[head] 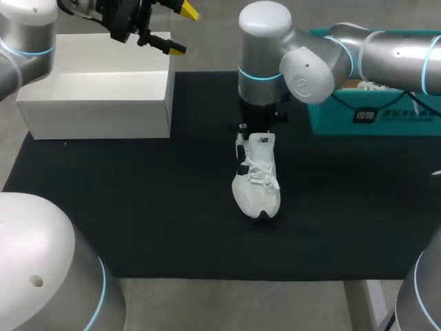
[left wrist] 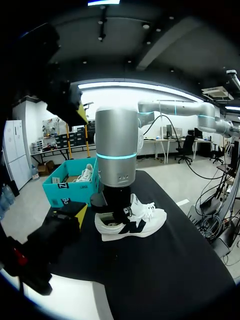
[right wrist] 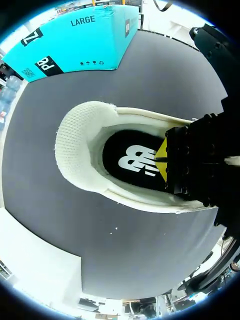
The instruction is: Take the shoe out of the shoebox, open the shoe tongue, remove and reinsert the insole, then place the shoe into the shoebox
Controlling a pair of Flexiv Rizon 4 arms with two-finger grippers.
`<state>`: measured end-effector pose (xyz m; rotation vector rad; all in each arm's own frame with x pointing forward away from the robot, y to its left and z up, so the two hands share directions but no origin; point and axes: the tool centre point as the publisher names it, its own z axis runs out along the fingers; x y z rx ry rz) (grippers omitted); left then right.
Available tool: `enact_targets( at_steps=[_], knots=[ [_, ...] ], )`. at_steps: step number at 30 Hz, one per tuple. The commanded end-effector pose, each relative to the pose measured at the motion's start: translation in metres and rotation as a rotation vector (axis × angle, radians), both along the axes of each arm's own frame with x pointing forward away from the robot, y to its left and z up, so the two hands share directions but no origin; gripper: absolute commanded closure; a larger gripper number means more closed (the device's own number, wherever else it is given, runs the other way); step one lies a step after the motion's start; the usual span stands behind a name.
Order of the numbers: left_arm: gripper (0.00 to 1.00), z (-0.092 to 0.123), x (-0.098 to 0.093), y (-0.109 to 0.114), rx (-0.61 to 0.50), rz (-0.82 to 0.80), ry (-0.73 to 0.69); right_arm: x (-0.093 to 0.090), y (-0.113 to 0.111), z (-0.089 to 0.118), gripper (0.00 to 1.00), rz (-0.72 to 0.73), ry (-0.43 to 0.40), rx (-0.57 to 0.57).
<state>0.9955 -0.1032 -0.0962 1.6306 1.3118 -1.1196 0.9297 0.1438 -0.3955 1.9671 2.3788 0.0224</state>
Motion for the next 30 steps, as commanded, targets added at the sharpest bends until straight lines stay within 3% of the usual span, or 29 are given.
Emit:
enact_targets(
  at_steps=[1,16,22,30],
  knots=[
    [0.0,0.0,0.001,0.0,0.002,-0.002,-0.001,-0.012,-0.001,0.013,1.0,-0.001,0.006,-0.012],
    [0.0,0.0,0.001,0.0,0.002,-0.002,-0.001,-0.016,0.009,-0.026,1.0,0.004,0.124,0.039],
    [0.0,0.0,0.001,0.0,0.002,-0.002,-0.001,-0.018,0.005,0.003,1.0,0.002,0.145,0.008],
    [0.0,0.0,0.001,0.0,0.002,-0.002,-0.001,-0.016,-0.005,0.038,1.0,0.033,0.281,0.054]
  ],
)
